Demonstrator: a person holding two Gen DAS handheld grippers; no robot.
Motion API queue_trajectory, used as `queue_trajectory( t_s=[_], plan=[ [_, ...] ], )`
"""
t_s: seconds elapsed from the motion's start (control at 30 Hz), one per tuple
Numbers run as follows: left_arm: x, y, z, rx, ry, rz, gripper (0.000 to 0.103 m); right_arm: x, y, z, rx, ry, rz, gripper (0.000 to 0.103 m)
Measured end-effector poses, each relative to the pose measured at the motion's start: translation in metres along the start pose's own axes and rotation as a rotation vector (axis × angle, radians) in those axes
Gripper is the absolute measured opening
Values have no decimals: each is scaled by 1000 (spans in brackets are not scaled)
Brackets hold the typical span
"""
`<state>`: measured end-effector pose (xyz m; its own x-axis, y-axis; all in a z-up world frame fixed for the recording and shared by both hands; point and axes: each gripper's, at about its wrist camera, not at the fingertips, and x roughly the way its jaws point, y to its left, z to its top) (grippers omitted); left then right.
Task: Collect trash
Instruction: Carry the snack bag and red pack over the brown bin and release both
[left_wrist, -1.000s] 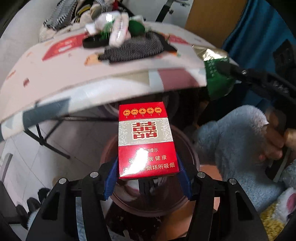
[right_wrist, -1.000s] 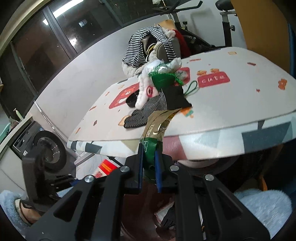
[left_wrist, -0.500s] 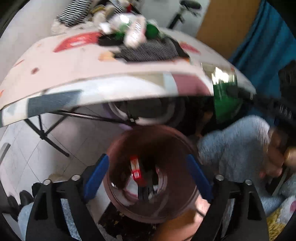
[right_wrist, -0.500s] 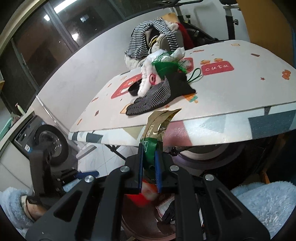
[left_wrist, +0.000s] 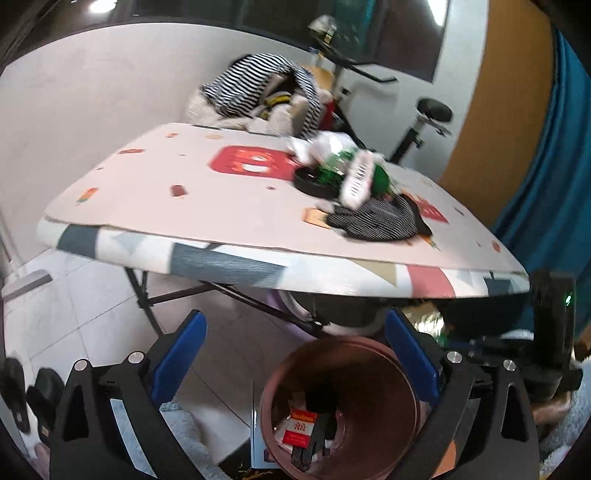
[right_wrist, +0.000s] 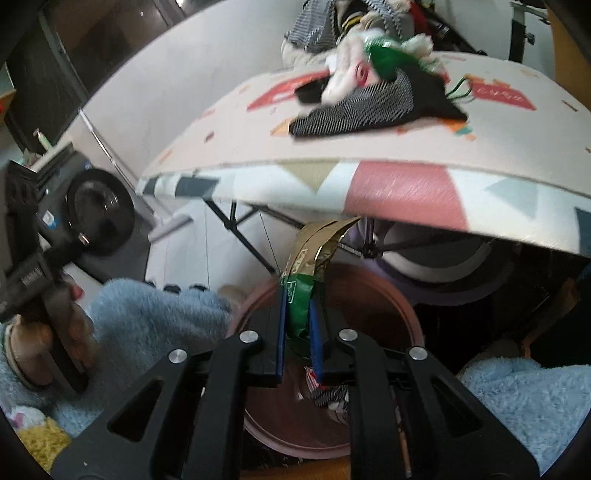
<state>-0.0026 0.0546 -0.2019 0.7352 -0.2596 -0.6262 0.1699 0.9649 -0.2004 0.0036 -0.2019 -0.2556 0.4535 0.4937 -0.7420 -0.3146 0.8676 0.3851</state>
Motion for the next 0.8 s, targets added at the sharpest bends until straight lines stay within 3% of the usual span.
queue_trajectory(
  t_s=[0.17, 0.37, 0.53, 0.6, 0.77, 0.8],
  plan=[
    [-13, 14, -2, -69, -62, 39, 96, 18, 2, -6, -16, 72, -32, 15],
    [3, 19, -6, -100, 9, 49, 96, 34, -1, -12, -13, 136, -79, 17],
    [5, 19, -8, -110, 11, 43, 96, 36, 2, -12, -31, 143, -97, 20],
    [5, 20, -9, -115, 11, 44, 96, 35, 1, -13, -30, 142, -106, 25],
    [6, 20, -8, -117, 15, 50, 96, 32, 1, -11, -27, 114, -115, 86],
    [6, 20, -9, -115, 17, 50, 96, 31, 2, -10, -28, 107, -117, 92]
  ],
)
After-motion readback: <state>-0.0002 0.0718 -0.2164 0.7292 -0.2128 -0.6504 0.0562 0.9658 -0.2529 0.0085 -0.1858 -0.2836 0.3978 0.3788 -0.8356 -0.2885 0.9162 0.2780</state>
